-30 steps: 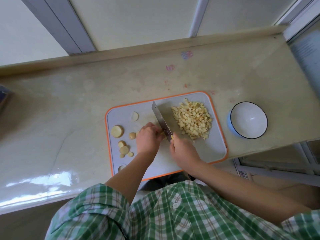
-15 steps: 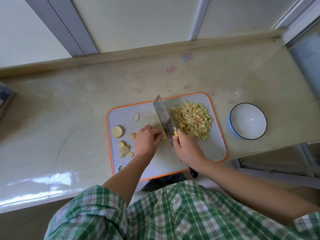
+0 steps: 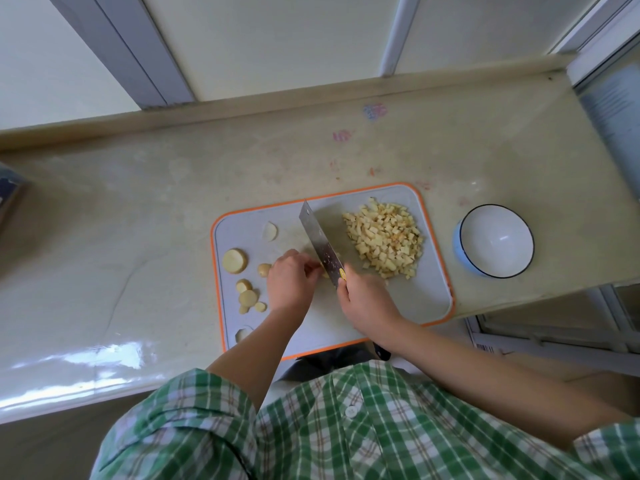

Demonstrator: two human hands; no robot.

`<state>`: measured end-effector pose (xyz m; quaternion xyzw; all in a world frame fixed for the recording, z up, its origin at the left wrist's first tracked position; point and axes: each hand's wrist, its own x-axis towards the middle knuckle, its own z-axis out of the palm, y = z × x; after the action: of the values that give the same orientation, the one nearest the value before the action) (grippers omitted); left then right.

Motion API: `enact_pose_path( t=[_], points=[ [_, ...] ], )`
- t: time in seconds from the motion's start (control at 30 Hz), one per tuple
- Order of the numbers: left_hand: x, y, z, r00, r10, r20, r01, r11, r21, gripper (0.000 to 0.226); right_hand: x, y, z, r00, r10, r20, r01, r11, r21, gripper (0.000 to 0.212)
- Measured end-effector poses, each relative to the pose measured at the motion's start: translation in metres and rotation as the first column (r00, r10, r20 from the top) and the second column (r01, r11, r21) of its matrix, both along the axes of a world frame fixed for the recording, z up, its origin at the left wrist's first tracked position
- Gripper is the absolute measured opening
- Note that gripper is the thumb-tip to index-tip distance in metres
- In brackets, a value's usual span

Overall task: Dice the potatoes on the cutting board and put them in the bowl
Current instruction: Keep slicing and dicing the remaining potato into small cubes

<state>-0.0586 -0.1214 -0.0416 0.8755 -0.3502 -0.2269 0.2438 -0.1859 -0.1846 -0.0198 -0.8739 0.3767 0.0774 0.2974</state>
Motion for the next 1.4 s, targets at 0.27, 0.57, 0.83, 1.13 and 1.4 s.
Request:
enact_pose_path(
  t=[0.27,0.57,0.83,1.13,1.4],
  points=[
    [0.001,0.000,-0.002,0.999,-0.028,0.016,0.028,0.999,0.037,0.007,0.005,0.002,-0.006,1.000,-0.017,0.006,0.017,1.000,-0.013,0.019],
    [0.006,0.012,-0.002,0.995,-0.053,0.086,0.054,0.999,-0.005,0.013,-0.003,-0.017,0.001,0.986,-0.145,0.084,0.134,0.983,0.122,0.020],
    [0.000,0.015,0.002,0.990,-0.051,0.135,0.043,0.997,0.059,0.018,-0.002,-0.003,0.011,0.989,-0.093,0.114,0.078,0.989,0.127,0.019],
    [0.000,0.011,0.000,0.955,-0.183,0.234,0.142,0.973,0.182,0.015,-0.008,0.003,0.008,0.988,-0.094,0.123,0.077,0.988,0.134,0.020],
    [0.000,0.019,-0.002,0.977,-0.069,0.200,0.046,0.992,0.118,0.014,-0.004,0.005,-0.001,0.998,-0.008,0.070,0.005,0.999,0.050,0.021]
  ],
)
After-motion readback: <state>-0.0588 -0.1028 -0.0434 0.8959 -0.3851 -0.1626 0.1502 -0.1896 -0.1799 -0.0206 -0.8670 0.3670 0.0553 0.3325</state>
